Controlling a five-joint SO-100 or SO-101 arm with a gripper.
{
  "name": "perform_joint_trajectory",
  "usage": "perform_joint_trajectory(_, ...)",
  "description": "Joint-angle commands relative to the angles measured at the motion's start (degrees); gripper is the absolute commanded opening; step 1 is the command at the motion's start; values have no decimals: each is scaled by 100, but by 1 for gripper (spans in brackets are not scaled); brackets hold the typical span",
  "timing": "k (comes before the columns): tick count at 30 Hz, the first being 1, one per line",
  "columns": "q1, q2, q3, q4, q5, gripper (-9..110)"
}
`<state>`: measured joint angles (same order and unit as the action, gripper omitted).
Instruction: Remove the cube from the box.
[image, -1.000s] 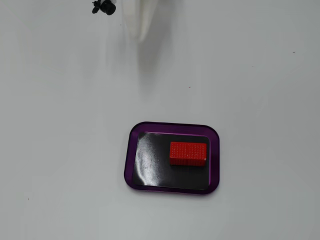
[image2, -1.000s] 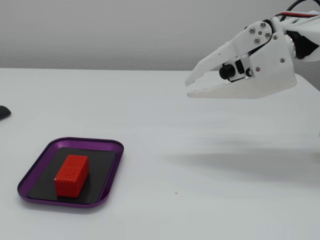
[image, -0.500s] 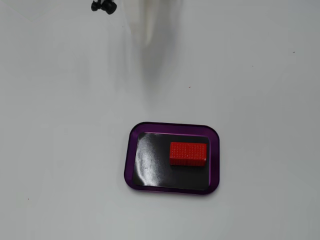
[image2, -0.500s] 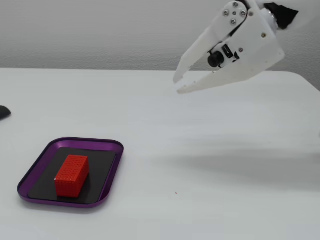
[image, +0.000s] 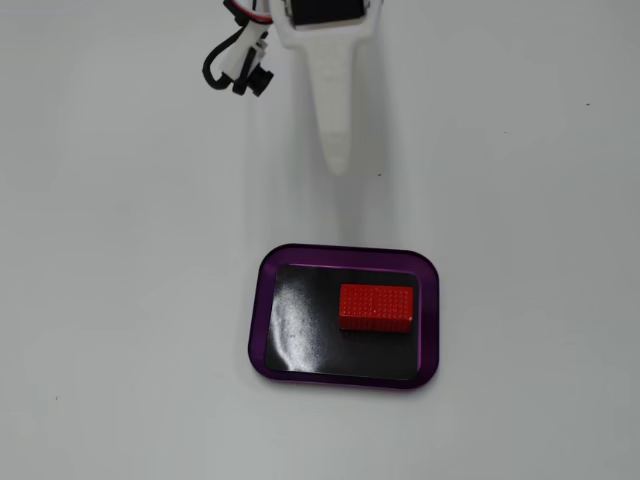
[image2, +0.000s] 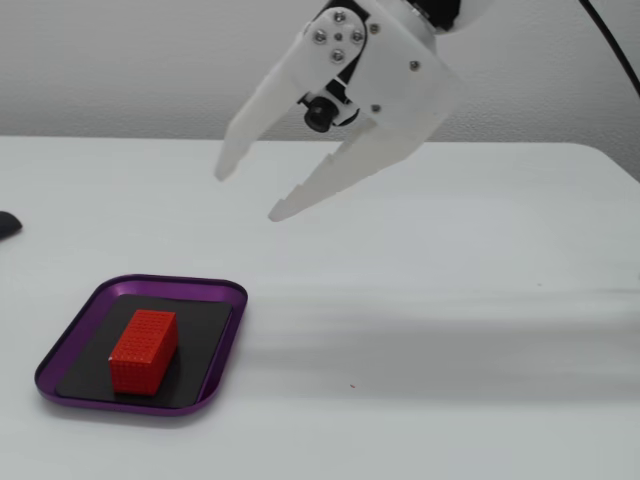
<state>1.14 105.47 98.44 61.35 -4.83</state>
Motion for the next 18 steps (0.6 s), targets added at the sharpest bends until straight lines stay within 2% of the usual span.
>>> perform_joint_trajectory(1,-44,-536,-844,193,-35,22)
perform_joint_trajectory(18,-53,-4280,-4412,1380,703,23)
